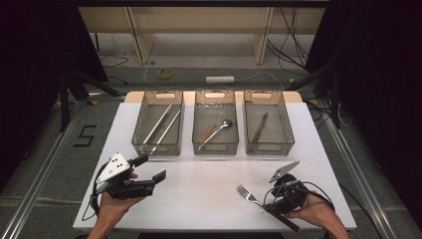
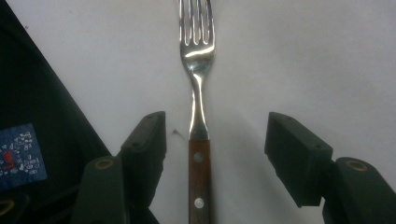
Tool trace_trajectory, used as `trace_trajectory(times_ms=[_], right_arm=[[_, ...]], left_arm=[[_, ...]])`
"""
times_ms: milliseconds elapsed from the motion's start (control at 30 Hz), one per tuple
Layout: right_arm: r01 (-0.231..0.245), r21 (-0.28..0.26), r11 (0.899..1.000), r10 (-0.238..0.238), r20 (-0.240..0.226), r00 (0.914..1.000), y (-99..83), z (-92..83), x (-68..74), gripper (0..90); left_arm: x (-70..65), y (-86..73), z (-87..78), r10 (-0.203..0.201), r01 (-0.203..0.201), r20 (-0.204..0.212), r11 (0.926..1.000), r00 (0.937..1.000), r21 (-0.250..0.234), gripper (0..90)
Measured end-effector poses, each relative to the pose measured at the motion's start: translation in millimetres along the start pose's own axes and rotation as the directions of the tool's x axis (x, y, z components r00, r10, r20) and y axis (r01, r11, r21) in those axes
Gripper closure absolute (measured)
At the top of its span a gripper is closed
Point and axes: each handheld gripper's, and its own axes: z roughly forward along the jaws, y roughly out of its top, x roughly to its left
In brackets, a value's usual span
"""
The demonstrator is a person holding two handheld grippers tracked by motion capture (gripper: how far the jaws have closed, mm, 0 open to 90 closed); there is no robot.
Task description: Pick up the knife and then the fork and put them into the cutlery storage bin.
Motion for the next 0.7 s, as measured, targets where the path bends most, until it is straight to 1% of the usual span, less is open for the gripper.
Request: trace_trajectory(times_ms=[400, 700], right_arm=[[0.02, 0.042, 0.999, -0.02, 0.009, 0.9997, -5.5, 3.2, 3.0, 47.2], [0.042, 0.082, 0.996, -0.043, 0.018, 0.9989, -8.5, 5.1, 6.4, 53.1]], left_arm=[[-0.1, 0.0, 0.3, 0.004, -0.004, 0.001, 1.0, 1.0, 0.005, 15.5], [-0.3, 0.0, 0.2, 0.004, -0.004, 0.002, 1.0, 1.0, 0.003, 15.5]])
